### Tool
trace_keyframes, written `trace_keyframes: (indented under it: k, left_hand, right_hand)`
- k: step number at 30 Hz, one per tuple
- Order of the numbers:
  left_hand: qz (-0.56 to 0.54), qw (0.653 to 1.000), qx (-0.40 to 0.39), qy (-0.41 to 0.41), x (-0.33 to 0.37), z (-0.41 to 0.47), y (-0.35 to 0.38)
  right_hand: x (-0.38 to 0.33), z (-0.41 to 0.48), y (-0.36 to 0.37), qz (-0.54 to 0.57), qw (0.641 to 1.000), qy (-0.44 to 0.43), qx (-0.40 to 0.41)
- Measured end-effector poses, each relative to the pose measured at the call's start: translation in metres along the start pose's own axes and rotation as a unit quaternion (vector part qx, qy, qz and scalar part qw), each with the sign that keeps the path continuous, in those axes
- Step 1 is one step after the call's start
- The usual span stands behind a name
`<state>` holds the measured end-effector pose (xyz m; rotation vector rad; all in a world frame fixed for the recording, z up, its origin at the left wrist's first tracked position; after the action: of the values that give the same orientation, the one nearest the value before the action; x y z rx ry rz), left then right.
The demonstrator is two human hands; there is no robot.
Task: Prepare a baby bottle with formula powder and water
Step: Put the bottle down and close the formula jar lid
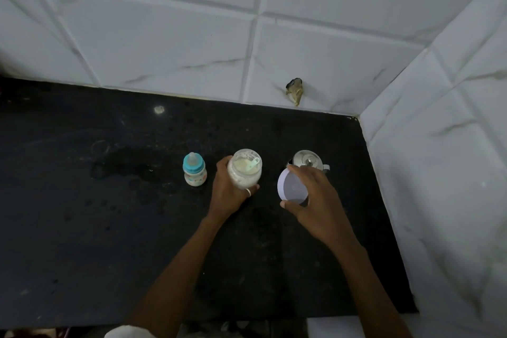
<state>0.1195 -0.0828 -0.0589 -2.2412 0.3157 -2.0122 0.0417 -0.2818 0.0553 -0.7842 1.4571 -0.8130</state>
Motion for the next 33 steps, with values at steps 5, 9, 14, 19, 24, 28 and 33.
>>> trace_keyframes:
  k: [5,9,14,19,24,28,33]
  left_hand:
    - [-0.023,0.997,0.029,0.066,0.043,-0.002,-0.016]
    - [-0.056,0.99,0.039,0.121,0.103,-0.007,-0.031]
    - [-0.081,0.978,0.036,0.189,0.179,-0.016,-0.055]
    - [-0.059,0.969,0.034,0.238,0.23,-0.024,-0.08]
    - [0.008,0.981,0.006,0.194,0.267,-0.015,-0.084]
    - [-0.023,0.971,0.007,0.239,0.271,-0.027,-0.094]
    - [-0.024,0.969,-0.005,0.246,0.273,-0.034,-0.098]
  right_hand:
    - [-0.035,0.026,-0.048,0.0,1.0,-0.028,0.014]
    - [-0.077,0.052,-0.107,0.038,0.996,-0.086,-0.002]
    - [-0.136,0.073,-0.179,0.043,0.985,-0.165,-0.018]
    - [-0.185,0.088,-0.226,0.011,0.973,-0.219,-0.068]
    - [-0.216,0.097,-0.243,-0.069,0.951,-0.252,-0.164]
    - [-0.229,0.098,-0.244,-0.116,0.934,-0.262,-0.212]
    - [-0.237,0.098,-0.239,-0.137,0.921,-0.276,-0.237]
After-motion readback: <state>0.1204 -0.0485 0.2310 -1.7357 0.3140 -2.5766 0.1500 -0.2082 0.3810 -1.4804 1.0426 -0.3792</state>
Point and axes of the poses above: each hand's wrist, its own z-axis towards the middle knuckle, its own y-axis out of the palm, x = y × z, the point moved 3 cm from there along z, towards the middle knuckle, and after that the axes turned 5 degrees about -z, right-handed, at the moved point
